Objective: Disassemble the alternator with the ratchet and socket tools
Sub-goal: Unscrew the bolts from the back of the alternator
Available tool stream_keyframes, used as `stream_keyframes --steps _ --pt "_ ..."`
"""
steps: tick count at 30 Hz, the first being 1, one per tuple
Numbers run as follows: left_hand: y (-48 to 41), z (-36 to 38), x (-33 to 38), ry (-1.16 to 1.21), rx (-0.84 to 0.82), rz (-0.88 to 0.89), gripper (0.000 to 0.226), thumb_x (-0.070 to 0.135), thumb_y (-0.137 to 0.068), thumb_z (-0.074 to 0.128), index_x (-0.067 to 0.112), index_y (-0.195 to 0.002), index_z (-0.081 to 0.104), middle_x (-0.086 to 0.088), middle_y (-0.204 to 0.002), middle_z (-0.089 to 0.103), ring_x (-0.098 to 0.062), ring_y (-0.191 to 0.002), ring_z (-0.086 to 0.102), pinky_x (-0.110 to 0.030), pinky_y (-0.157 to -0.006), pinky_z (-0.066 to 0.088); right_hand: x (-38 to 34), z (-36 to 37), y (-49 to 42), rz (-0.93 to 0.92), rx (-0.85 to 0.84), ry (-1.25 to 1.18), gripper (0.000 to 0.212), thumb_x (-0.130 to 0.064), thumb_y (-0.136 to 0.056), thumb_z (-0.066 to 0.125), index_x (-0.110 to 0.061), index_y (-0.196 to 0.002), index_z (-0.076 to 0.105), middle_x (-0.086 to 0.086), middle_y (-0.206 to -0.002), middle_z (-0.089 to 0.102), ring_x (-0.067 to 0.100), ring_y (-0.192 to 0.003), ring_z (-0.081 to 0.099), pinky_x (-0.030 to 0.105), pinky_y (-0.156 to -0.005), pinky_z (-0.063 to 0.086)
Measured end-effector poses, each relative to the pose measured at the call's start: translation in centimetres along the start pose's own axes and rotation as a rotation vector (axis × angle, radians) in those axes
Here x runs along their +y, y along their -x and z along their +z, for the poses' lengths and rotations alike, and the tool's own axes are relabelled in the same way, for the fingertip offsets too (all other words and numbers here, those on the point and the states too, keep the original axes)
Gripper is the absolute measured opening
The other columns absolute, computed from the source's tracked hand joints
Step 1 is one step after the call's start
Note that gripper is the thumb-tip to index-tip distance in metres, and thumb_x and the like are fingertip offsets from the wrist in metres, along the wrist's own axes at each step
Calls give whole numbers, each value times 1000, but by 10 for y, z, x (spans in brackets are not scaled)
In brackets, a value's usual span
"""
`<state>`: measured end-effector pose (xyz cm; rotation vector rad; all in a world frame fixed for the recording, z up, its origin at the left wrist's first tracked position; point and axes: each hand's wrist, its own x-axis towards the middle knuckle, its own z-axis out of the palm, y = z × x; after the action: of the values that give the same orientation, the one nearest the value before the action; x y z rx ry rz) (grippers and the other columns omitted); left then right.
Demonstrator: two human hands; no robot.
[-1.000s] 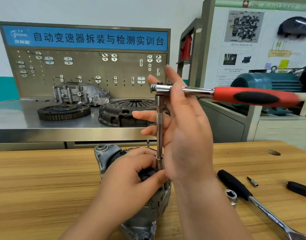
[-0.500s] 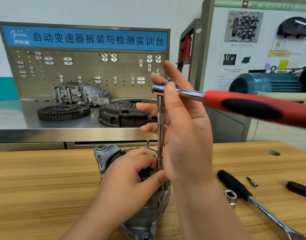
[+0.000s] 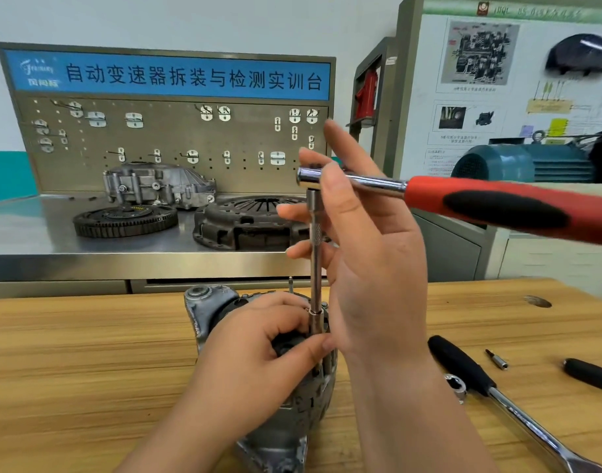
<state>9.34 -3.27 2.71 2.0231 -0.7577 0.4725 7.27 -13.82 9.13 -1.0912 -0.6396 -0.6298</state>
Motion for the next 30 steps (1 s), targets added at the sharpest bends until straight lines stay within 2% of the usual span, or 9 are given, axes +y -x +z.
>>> stream_keyframes --steps 2,5,9,13,17,19,22,27,30 --pt "1 0 -1 -5 15 0 46 61 -66 52 20 -71 71 20 -95 66 -2 -94 61 -34 -78 51 0 -1 0 35 -10 -42 26 -30 -91 53 -35 -112 67 -2 -115 71 14 -70 68 19 -50 50" --pt "2 0 -1 -18 31 10 45 60 -68 52 19 -71 71 18 -95 66 -4 -95 61 -34 -78 51 1 -3 -1 128 -27 -107 31 -42 -96 44 -30 -118 61 3 -105 74 15 -60 68 20 -48 51" --pt "2 -1 0 46 -14 23 42 56 -72 53 19 -75 72 13 -95 66 -9 -93 63 -36 -76 52 1 -5 -3 196 -24 -122 49 -53 -85 41 -24 -121 59 7 -98 75 15 -55 65 22 -46 49" --pt "0 -1 -1 38 -17 4 42 50 -72 61 10 -76 72 9 -91 67 -10 -89 64 -36 -75 52 2 -1 -1 95 -8 -48 25 -40 -92 51 -34 -113 65 -3 -93 73 13 -65 67 20 -48 49" --pt "1 -1 0 -12 18 -4 52 60 -66 54 13 -81 71 12 -85 67 -7 -88 61 -36 -74 51 -1 -3 -1 -48 -29 121 22 -31 -91 57 -44 -105 67 -13 -108 70 10 -80 69 23 -59 52" --pt "1 0 0 -22 24 -1 49 59 -67 56 15 -82 72 15 -88 67 -5 -90 61 -35 -76 50 0 -3 -1 -21 -68 127 17 -37 -92 55 -44 -100 68 -12 -108 70 12 -79 69 27 -61 54" --pt "2 1 0 -21 37 21 48 58 -69 52 15 -80 72 16 -93 67 -6 -93 61 -37 -78 51 1 -2 -1 90 -33 -106 27 -39 -93 46 -36 -113 64 0 -114 71 17 -65 68 22 -51 52" --pt "2 -1 1 59 -6 25 38 53 -73 56 20 -77 73 14 -95 67 -9 -95 63 -38 -79 51 3 -4 -3 192 -41 -150 48 -54 -90 38 -25 -121 59 6 -99 75 16 -56 65 23 -48 49" --pt "0 0 0 34 2 3 31 46 -73 64 16 -75 73 14 -93 68 -7 -93 63 -36 -78 51 3 -1 -2 136 -29 -97 31 -45 -91 48 -33 -115 65 -3 -93 73 14 -63 67 20 -47 50"
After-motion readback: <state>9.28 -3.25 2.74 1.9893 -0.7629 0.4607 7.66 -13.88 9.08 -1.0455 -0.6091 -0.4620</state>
